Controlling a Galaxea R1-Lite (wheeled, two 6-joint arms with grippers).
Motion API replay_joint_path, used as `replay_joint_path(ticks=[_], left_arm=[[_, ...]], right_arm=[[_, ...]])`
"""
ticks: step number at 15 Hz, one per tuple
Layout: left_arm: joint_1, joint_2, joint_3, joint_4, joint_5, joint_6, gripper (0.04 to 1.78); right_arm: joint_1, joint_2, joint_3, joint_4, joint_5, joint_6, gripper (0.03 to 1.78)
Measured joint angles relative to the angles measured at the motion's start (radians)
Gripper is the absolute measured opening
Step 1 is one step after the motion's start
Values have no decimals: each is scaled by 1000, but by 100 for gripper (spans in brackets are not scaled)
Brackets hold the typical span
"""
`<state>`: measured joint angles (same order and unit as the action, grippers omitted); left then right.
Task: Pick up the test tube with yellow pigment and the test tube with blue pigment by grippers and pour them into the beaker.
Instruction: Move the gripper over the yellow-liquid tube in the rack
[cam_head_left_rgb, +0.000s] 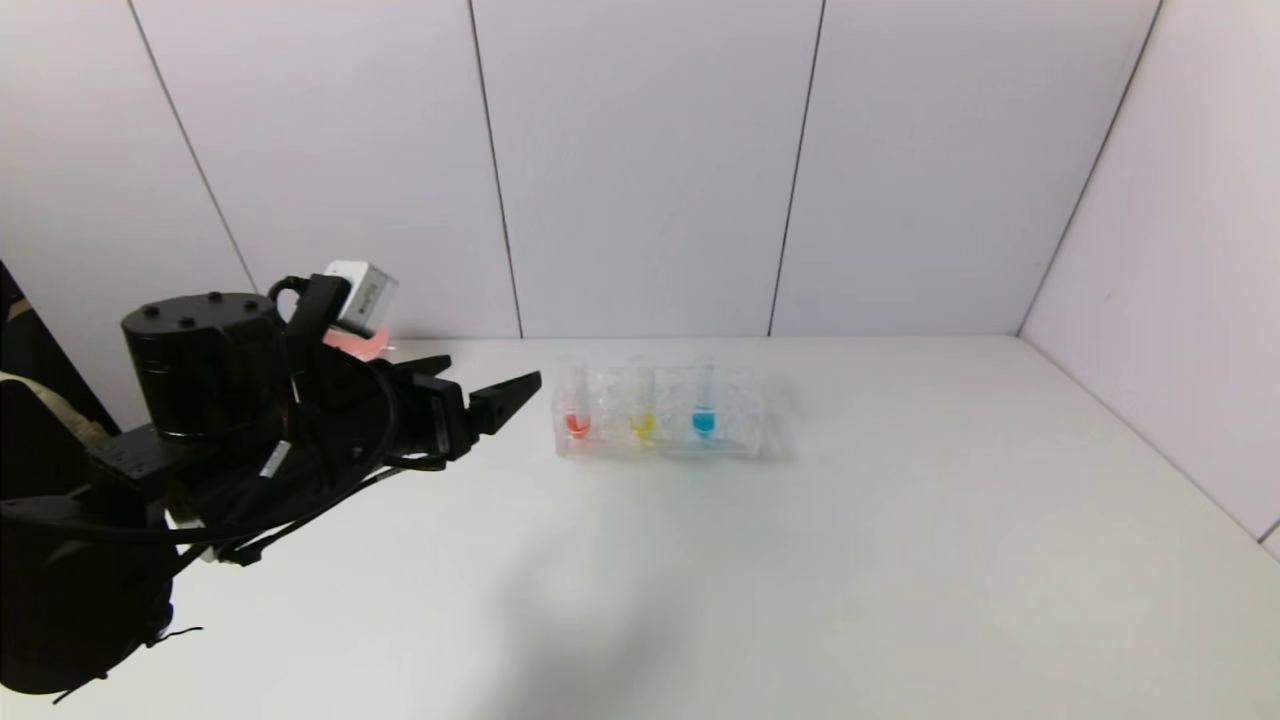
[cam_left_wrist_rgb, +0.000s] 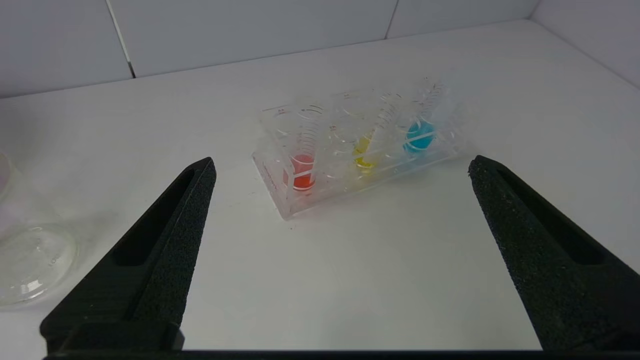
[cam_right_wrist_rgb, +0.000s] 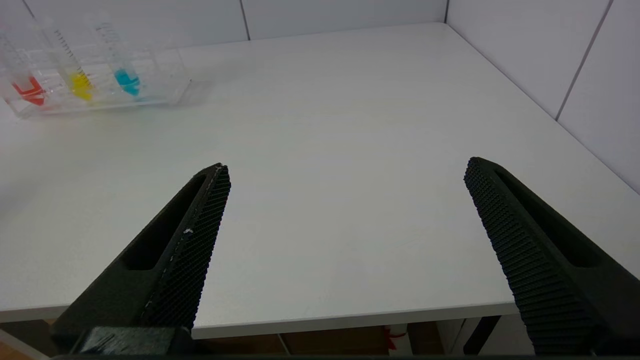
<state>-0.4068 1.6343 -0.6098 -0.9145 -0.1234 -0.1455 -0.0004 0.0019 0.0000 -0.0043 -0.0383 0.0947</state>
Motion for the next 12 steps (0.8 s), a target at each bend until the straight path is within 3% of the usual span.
replay_joint_path(ticks=[4,8,12], left_arm=[[-108,126,-38,-84,117,-4,176],[-205,231,-94,-134,293,-3,176],[-261,308,-148,-140,379,-9,176]], right_arm=[[0,0,0,0,0,0,171],[0,0,0,0,0,0,171],[0,0,0,0,0,0,171]])
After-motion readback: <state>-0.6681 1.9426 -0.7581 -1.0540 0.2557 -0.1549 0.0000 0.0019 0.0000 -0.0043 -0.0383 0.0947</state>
